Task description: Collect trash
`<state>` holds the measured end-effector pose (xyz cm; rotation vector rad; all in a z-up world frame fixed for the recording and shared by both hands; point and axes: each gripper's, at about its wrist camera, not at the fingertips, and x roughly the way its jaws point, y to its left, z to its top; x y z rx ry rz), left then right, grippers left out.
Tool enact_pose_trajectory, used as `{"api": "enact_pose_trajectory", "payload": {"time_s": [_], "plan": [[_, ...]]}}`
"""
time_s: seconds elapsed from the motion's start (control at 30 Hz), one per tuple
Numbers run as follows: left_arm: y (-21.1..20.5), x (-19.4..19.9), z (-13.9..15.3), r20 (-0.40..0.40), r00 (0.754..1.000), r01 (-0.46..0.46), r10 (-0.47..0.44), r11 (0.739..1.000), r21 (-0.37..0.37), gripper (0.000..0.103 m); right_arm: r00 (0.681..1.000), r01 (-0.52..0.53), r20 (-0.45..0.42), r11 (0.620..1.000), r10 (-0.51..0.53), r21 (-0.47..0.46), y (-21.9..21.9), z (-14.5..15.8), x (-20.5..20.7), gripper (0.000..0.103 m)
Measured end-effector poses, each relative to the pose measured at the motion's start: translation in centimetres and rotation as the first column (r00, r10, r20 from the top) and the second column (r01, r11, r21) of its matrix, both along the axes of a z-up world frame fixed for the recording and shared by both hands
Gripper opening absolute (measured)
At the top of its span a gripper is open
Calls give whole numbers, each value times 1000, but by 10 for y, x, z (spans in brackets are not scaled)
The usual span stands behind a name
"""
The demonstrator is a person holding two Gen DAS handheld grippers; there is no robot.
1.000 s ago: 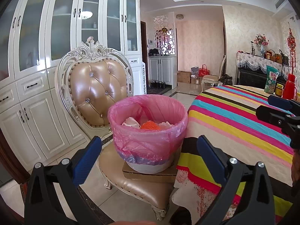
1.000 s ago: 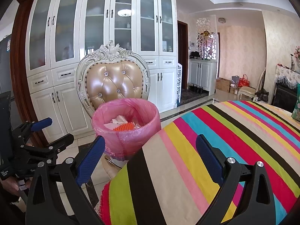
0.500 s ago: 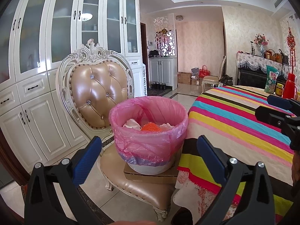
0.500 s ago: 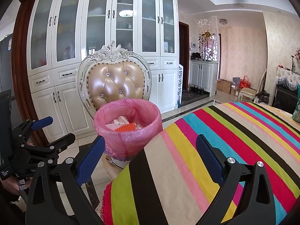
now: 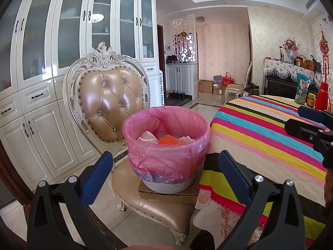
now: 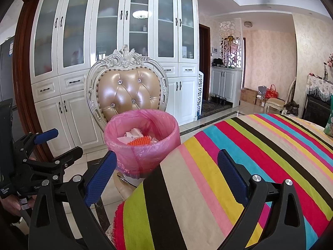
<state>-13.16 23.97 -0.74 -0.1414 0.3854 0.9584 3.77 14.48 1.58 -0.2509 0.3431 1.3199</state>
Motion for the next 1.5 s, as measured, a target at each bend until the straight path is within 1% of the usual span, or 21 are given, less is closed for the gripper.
{"api": "enact_pose_trajectory", "payload": {"time_s": [1.5], "plan": [[-2, 1, 0, -8, 1000, 4, -4, 1000, 1, 98, 1000, -4, 3, 1000, 4, -4, 2, -2, -1, 91]]}}
